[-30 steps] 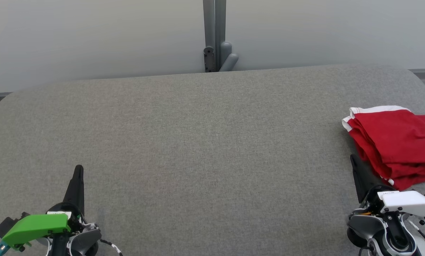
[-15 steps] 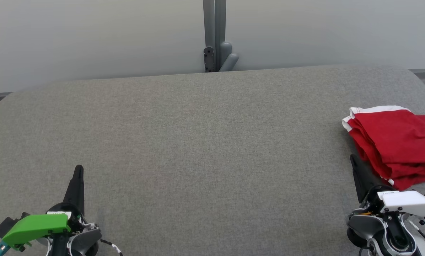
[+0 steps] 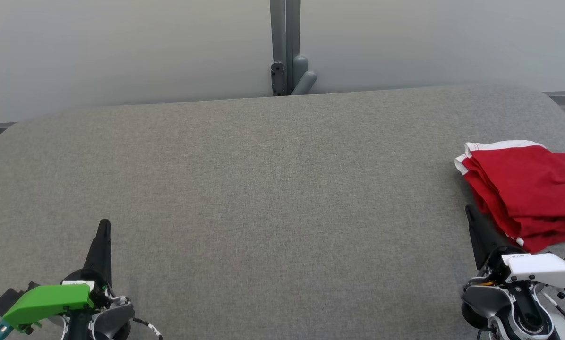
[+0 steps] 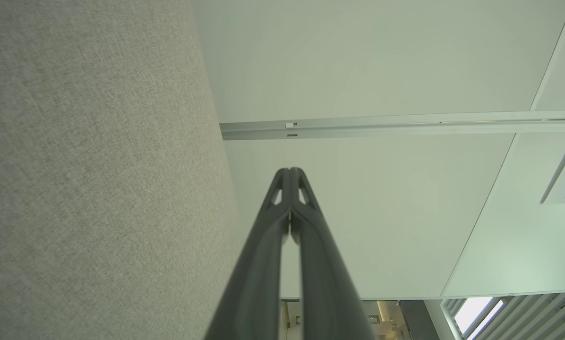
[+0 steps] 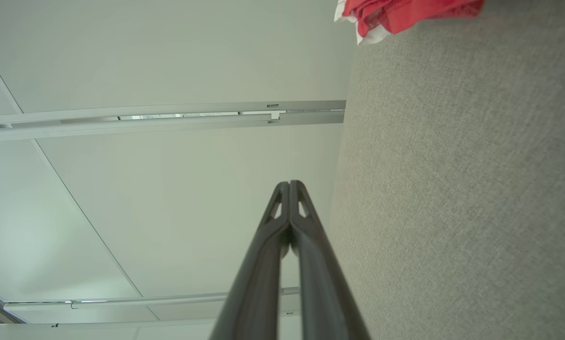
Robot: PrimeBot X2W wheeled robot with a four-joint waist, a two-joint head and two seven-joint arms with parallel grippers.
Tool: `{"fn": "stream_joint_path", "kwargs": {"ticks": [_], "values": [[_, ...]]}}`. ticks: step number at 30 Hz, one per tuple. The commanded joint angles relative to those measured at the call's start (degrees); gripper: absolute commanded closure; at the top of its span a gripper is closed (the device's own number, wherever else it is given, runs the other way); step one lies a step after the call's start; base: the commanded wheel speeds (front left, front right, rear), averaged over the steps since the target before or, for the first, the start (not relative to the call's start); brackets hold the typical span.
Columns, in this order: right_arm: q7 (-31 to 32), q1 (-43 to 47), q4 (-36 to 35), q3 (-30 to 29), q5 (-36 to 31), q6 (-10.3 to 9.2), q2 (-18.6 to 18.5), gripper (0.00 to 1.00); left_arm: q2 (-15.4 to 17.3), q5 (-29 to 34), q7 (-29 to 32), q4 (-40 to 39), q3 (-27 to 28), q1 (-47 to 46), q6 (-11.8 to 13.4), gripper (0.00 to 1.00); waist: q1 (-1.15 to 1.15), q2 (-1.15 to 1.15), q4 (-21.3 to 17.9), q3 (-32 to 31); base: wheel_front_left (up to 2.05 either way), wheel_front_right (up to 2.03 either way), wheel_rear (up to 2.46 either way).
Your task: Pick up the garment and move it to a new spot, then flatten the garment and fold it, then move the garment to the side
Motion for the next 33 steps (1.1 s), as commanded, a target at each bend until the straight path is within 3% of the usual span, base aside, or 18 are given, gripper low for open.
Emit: {"fn": "stream_joint_path", "kwargs": {"ticks": [1,33], "values": [[0.16,-0.49,-0.23,0.08,0.41,0.02,-0.29,1.0,0.13,0.29,0.19,0.04,0.26,-1.0,-0.31,1.0,0.0,0.0,0.0,0.0,0.0,0.0,0.0],[0.16,-0.48,-0.23,0.09,0.41,0.02,-0.29,1.0,-0.02,0.43,0.42,0.05,0.45,-1.03,-0.31,1.0,0.0,0.0,0.0,0.0,0.0,0.0,0.0]]}}
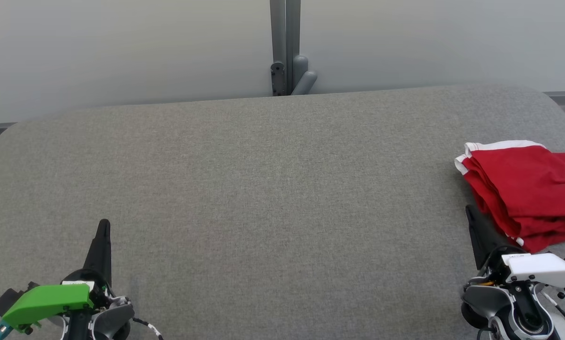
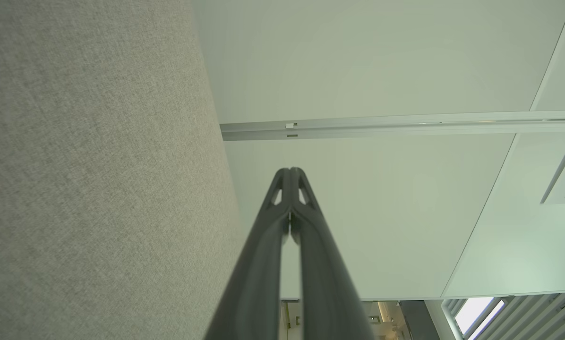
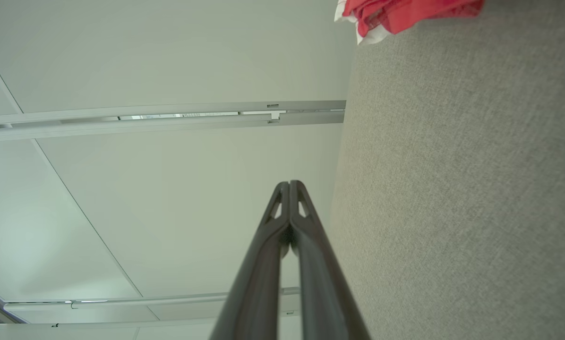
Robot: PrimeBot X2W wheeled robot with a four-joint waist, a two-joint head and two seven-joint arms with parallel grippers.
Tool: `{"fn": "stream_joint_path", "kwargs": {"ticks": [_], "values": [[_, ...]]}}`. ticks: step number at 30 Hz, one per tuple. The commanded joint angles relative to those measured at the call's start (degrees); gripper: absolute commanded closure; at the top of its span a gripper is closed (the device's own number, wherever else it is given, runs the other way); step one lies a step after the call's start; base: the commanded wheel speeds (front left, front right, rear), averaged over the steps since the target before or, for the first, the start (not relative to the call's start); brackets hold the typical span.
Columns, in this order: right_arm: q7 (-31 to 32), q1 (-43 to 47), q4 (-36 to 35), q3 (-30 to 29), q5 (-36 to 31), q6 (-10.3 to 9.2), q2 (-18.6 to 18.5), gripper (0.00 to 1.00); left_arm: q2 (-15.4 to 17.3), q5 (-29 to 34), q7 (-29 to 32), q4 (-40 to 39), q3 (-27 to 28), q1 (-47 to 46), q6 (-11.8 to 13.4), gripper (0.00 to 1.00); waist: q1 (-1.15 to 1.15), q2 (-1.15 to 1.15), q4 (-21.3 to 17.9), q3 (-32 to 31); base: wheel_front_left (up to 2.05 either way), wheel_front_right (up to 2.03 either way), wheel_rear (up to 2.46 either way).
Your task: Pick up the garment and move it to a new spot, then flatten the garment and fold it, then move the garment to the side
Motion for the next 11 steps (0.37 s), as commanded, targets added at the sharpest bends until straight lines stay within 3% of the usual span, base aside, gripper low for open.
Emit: {"fn": "stream_joint_path", "kwargs": {"ticks": [1,11], "values": [[0.16,-0.47,-0.23,0.09,0.41,0.02,-0.29,1.0,0.12,0.2,0.34,0.05,0.18,-1.02,-0.31,1.0,0.0,0.0,0.0,0.0,0.0,0.0,0.0],[0.16,-0.47,-0.23,0.09,0.41,0.02,-0.29,1.0,0.09,0.27,0.35,0.05,0.22,-1.02,-0.31,1.0,0.0,0.0,0.0,0.0,0.0,0.0,0.0]]}}
